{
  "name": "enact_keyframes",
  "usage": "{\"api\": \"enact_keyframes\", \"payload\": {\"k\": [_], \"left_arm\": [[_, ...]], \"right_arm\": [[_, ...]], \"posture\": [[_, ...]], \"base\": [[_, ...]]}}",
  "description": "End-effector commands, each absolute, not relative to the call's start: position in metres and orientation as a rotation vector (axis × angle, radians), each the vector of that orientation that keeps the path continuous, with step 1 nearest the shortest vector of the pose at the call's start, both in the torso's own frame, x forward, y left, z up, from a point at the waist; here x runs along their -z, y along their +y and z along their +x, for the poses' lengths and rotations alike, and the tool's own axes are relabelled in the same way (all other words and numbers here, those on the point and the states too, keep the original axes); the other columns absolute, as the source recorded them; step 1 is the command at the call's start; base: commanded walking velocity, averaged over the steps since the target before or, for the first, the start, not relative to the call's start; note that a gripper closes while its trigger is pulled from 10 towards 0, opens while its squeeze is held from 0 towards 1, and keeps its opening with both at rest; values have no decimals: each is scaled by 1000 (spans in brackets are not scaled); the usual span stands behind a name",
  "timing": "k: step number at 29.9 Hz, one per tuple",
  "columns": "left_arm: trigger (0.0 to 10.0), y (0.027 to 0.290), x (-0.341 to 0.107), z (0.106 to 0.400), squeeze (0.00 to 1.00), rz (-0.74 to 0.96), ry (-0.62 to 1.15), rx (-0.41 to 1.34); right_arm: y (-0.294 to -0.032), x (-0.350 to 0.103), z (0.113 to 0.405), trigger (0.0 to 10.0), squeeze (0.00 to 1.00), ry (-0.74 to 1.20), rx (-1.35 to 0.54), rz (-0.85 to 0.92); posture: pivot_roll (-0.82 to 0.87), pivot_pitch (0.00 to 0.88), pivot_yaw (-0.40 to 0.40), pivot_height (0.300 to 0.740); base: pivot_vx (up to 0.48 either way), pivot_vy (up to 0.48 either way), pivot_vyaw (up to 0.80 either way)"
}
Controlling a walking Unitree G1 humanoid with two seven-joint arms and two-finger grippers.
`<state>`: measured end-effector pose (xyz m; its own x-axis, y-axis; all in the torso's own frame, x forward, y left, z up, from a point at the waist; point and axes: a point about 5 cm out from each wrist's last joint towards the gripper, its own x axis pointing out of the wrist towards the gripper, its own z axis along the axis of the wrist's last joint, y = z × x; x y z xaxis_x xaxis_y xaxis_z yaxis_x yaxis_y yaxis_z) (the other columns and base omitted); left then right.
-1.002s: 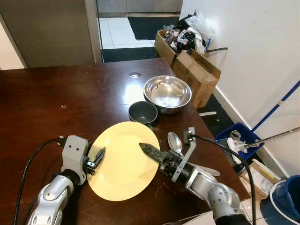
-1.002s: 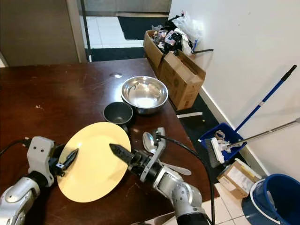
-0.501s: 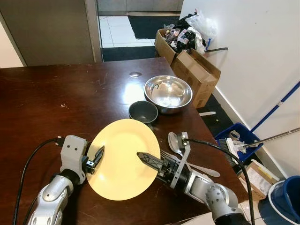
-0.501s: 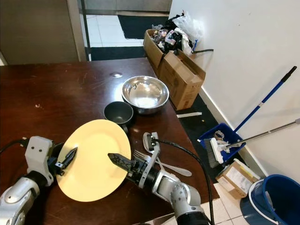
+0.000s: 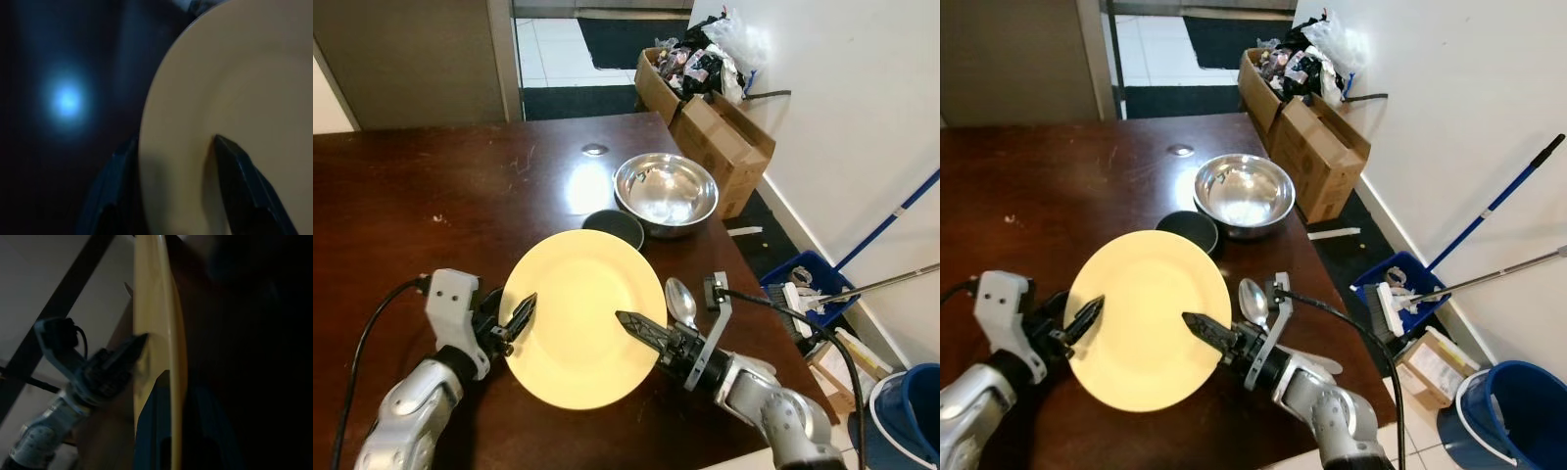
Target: Setting the table
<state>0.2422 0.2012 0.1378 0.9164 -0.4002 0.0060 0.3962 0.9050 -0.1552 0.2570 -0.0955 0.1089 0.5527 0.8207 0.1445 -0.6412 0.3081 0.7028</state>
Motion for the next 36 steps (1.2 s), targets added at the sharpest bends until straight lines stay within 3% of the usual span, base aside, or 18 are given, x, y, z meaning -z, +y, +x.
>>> {"api": "enact_keyframes", "payload": {"k": [1,13,16,18,23,24,25,26,29,30,31,35,36], "left_arm": [[10000,203,-176,235,0,-239,-77,474],[10000,223,-205,245,0,-376,-193,390],[10000,218,-202,243,0,-316,-156,423],[10000,204,-184,235,0,-94,-33,493],[10000,199,-159,232,24,86,64,463],[10000,200,-156,235,514,74,67,430],[10000,200,-156,235,514,74,67,430],[10000,200,-156,235,706,71,68,423],[10000,214,-157,241,663,32,60,320],[10000,221,-158,243,439,17,55,271],[10000,227,-159,246,0,11,48,222],[10000,245,-158,253,0,25,35,62],[10000,255,-156,257,0,61,24,-57]], "right_arm": [[-99,-135,254,10000,0,134,-994,744],[-106,-143,264,10000,0,67,-887,719],[-109,-139,269,10000,0,70,-829,704],[-116,-135,280,10000,0,64,-716,699],[-121,-135,284,10000,0,60,-661,714],[-120,-133,283,10000,0,65,-662,713],[-120,-133,283,10000,0,65,-662,713],[-120,-133,282,10000,0,67,-658,710],[-121,-133,280,10000,0,61,-659,715],[-121,-136,278,10000,0,51,-675,726],[-120,-140,277,10000,0,37,-695,735],[-116,-151,273,10000,0,2,-751,753],[-113,-161,271,10000,0,-31,-787,758]], "posture": [[-93,31,-32,740],[-94,14,-38,740],[-94,11,-38,740],[-91,9,-37,740],[-91,9,-37,740],[-91,9,-37,740],[-91,9,-37,740],[-94,12,-34,740],[-94,13,-35,740],[-94,13,-35,740],[-94,13,-35,740],[-90,17,-34,740],[-93,19,-30,740]], "base": [[0,0,0],[0,0,0],[0,0,0],[0,0,0],[0,0,0],[0,0,0],[0,0,0],[0,0,0],[0,0,0],[0,0,0],[0,0,0],[0,0,0],[0,0,0]]}}
